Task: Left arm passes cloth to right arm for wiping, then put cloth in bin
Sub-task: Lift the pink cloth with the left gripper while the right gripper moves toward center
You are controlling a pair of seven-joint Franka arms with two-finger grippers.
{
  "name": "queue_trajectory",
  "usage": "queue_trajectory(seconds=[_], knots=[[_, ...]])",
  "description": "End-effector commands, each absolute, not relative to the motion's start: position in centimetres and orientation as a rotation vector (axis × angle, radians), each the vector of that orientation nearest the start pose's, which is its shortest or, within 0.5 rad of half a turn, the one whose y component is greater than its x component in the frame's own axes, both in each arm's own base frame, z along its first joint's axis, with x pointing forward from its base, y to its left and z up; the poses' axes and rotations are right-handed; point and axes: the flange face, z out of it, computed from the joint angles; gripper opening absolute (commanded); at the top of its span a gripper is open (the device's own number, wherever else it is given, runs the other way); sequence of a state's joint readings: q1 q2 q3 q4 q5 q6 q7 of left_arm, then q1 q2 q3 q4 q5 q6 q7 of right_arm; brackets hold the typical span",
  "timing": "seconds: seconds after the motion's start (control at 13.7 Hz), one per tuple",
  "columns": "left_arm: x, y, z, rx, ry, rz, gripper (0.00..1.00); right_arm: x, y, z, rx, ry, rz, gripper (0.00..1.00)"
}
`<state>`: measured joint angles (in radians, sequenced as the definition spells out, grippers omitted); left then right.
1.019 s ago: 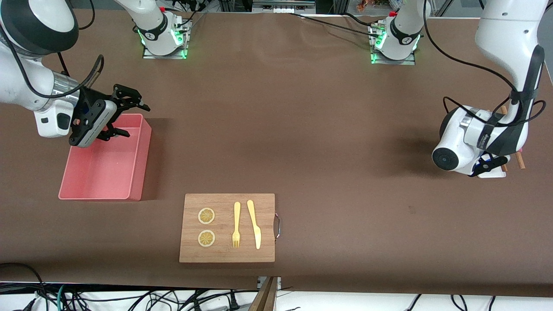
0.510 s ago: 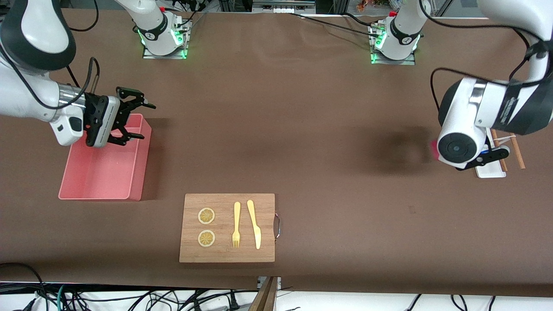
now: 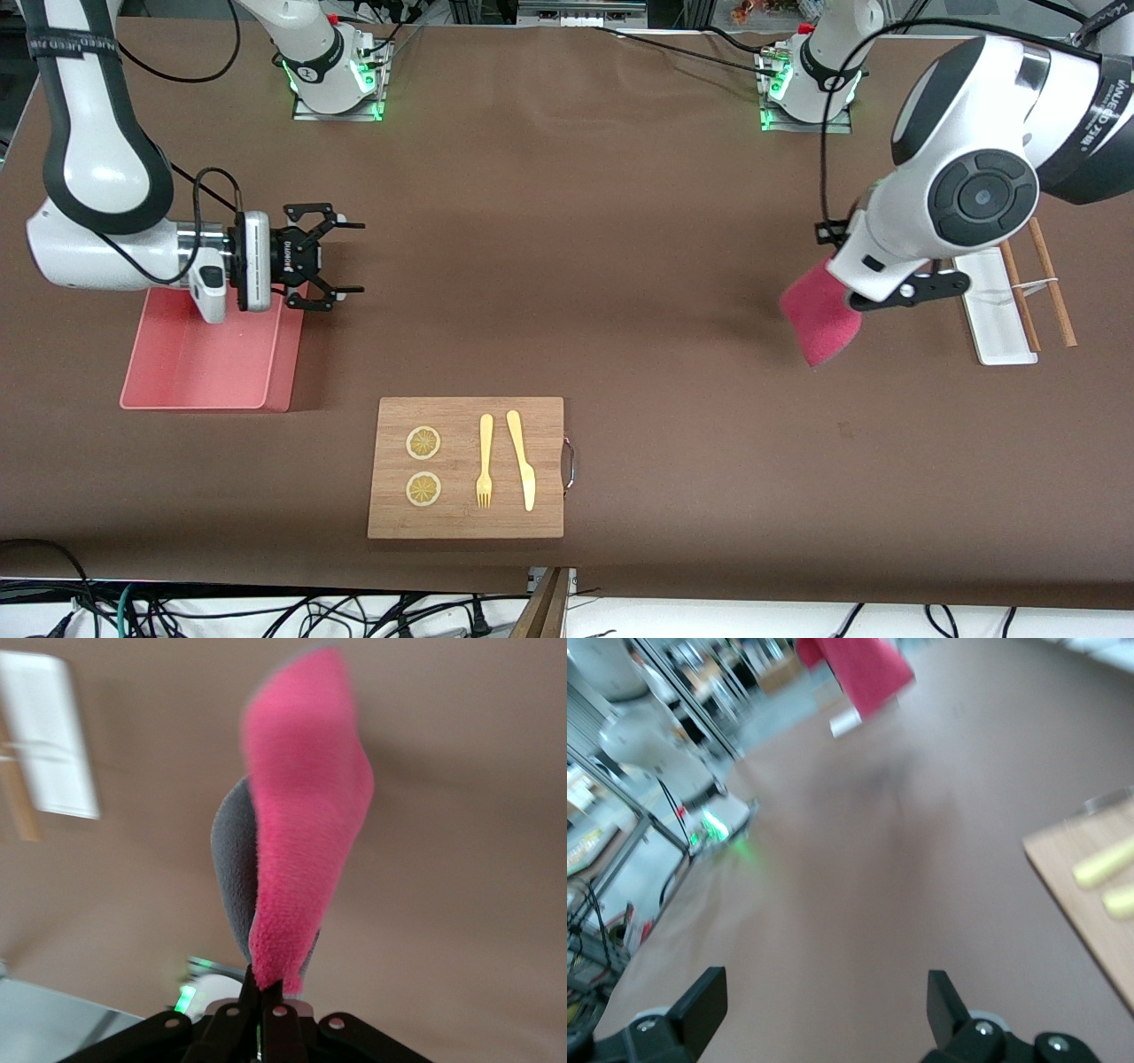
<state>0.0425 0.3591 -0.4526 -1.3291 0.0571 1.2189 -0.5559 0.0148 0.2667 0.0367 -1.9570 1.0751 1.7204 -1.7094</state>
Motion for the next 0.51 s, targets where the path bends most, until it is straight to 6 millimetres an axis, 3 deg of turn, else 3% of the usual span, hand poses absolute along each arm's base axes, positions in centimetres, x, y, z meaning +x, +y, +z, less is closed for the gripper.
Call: queue_trajectory(seconds=[0.0, 0.44], knots=[[57.5, -22.3, 53.9, -3.144, -0.126, 0.764, 0.0, 57.1, 14.1, 34.4, -1.532, -1.226, -0.681, 1.0], [60.1, -28.0, 54.9, -3.629, -0.228, 0.854, 0.0, 57.1, 22.1, 34.8, -1.5, -1.149, -0.87, 1.0]])
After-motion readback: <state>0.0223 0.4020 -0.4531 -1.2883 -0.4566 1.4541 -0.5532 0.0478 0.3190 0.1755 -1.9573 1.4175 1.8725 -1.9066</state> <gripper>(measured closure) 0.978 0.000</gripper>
